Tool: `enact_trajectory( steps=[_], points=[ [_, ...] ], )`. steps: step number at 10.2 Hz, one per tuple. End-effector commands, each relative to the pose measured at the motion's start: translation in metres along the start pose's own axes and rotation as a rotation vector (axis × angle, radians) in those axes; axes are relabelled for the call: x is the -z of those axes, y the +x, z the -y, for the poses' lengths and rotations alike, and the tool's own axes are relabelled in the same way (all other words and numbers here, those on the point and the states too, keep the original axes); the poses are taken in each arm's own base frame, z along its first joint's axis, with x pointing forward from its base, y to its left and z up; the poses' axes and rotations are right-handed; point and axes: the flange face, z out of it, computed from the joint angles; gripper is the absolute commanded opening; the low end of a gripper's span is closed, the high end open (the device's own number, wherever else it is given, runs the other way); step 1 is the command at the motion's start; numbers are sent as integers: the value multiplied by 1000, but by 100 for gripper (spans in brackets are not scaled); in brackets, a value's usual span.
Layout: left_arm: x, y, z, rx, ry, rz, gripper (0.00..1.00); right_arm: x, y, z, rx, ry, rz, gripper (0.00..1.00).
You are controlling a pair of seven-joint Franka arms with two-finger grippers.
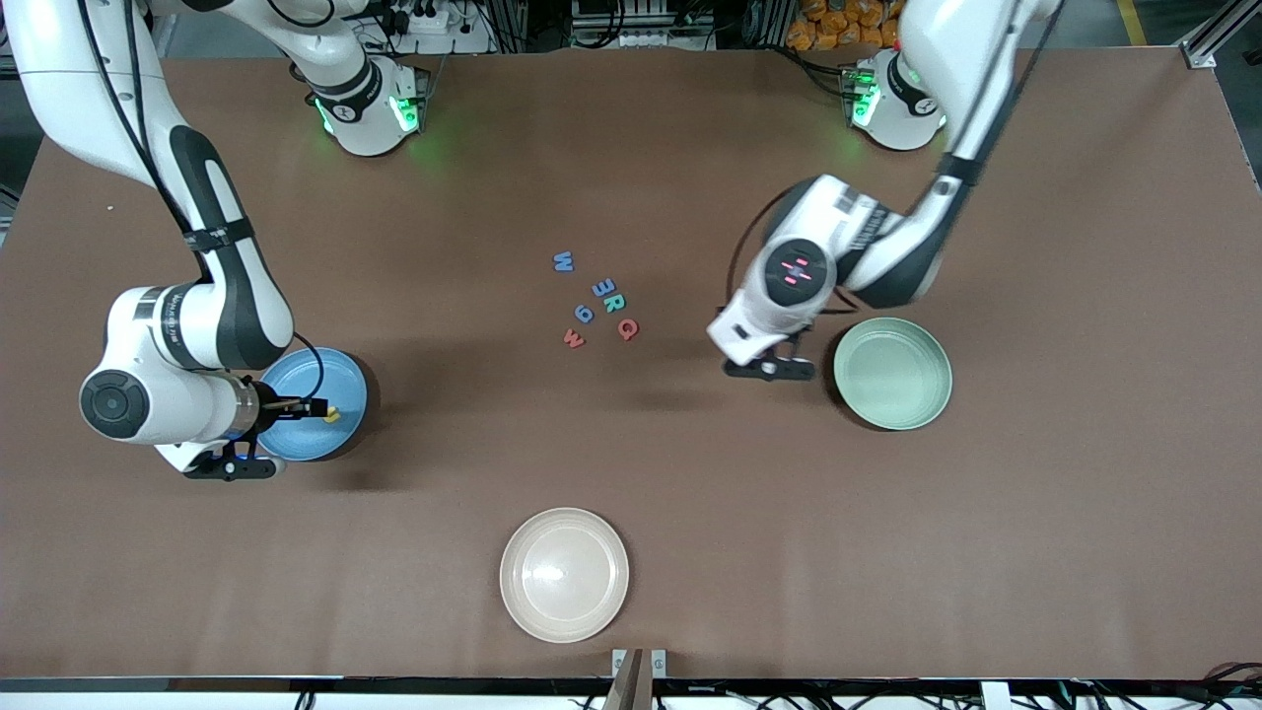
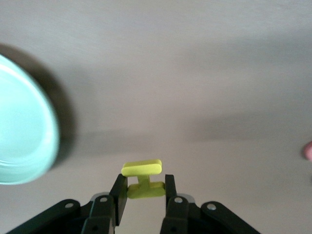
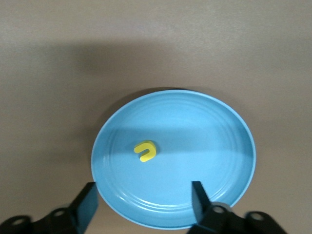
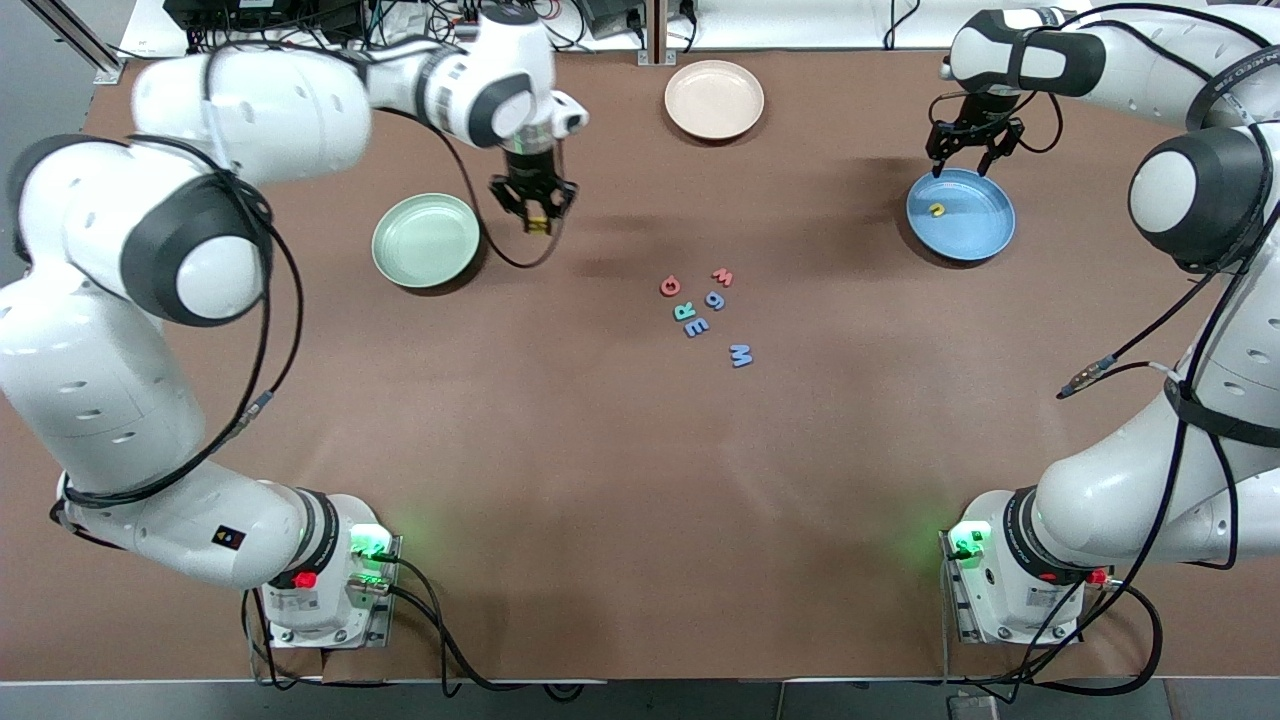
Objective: Sort upper and lower case letters into plates
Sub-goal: 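Drop the u with the right gripper while the left gripper carries H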
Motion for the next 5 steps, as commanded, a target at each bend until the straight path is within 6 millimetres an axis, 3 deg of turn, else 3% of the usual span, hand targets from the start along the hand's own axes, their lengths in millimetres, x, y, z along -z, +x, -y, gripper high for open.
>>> enact_trajectory(
  steps=[1, 3, 5],
  points=[
    [9, 8, 76, -111, 1, 32, 13, 5, -4, 24, 37, -15, 4, 100],
    [-3, 21, 135, -182, -27, 48, 13, 7, -6, 50, 10, -12, 2, 100],
    [-40, 24, 164, -209, -48, 32, 13, 6, -11, 95, -18, -14, 1, 100]
  ],
)
